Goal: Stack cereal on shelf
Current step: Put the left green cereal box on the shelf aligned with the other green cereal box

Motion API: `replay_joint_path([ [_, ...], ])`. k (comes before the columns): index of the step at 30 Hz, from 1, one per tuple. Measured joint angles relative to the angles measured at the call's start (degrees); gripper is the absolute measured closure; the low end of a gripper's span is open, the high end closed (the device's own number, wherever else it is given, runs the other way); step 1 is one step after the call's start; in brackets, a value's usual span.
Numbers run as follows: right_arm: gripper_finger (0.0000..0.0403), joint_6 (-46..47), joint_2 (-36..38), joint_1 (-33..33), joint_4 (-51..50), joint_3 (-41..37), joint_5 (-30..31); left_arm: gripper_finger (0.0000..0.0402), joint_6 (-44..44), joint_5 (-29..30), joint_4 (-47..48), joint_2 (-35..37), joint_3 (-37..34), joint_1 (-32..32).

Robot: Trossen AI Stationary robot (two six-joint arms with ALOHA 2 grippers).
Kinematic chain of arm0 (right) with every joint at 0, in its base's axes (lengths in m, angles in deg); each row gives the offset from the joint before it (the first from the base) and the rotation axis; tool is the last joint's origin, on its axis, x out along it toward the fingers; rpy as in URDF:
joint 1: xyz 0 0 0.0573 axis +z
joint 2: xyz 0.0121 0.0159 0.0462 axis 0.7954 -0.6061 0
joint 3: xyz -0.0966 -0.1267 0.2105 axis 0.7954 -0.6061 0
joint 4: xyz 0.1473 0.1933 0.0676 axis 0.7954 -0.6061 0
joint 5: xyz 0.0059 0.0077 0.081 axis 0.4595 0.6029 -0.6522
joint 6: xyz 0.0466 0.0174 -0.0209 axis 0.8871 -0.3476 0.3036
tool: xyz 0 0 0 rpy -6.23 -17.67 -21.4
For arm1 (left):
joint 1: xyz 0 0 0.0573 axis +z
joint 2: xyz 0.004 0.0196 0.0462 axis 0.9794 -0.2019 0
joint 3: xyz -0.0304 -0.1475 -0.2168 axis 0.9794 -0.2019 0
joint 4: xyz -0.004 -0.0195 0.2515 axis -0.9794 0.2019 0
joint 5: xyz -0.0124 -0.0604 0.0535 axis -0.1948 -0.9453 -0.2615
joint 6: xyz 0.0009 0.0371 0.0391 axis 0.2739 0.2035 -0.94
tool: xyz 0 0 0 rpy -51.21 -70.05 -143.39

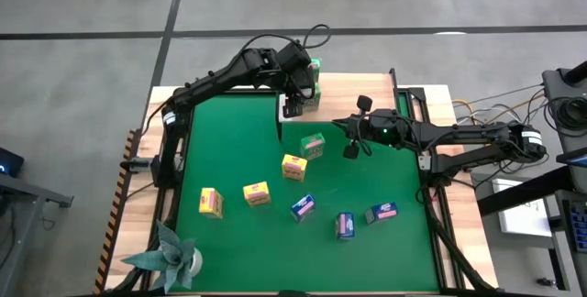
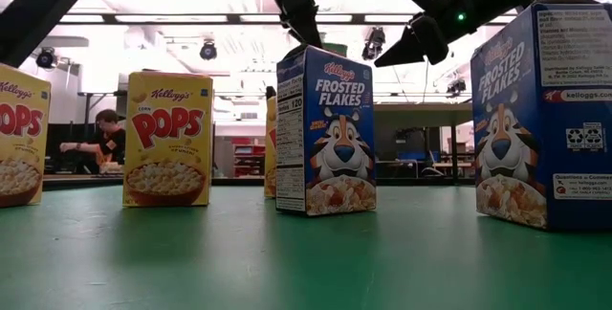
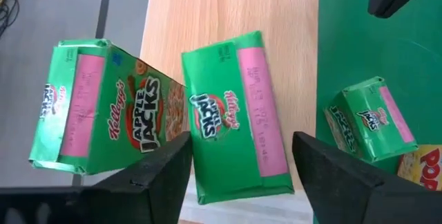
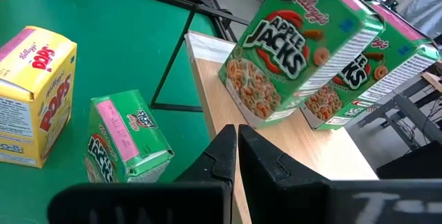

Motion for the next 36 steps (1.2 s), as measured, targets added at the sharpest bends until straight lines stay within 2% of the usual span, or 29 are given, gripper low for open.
replay_joint_path([
  [5, 0.0394, -0.4, 0.1, 0.0, 0.3, 0.0, 0.0, 0.0148, -1.2, 0.0, -1.4, 0.0, 0.0, 0.0],
  [12, 0.0394, -0.8, 0.2, 0.0, 0.5, 0.1, 0.0, 0.0144, -2.4, 0.0, -2.2, 0.0, 0.5, 0.0],
  [19, 0.0394, -0.8, 0.2, 0.0, 0.5, 0.1, 0.0, 0.0144, -3.3, 0.0, 1.9, 0.2, 3.8, -0.4],
  [29, 0.0394, -0.3, 0.2, 0.0, 0.5, 0.1, 0.0, 0.0158, -3.5, 0.3, 2.0, 4.2, 3.3, -0.5],
  [36, 0.0394, 0.4, 0.2, 0.0, 0.2, 0.1, 0.0, 0.0171, -1.3, 0.4, 5.7, 4.9, 3.2, -1.1],
])
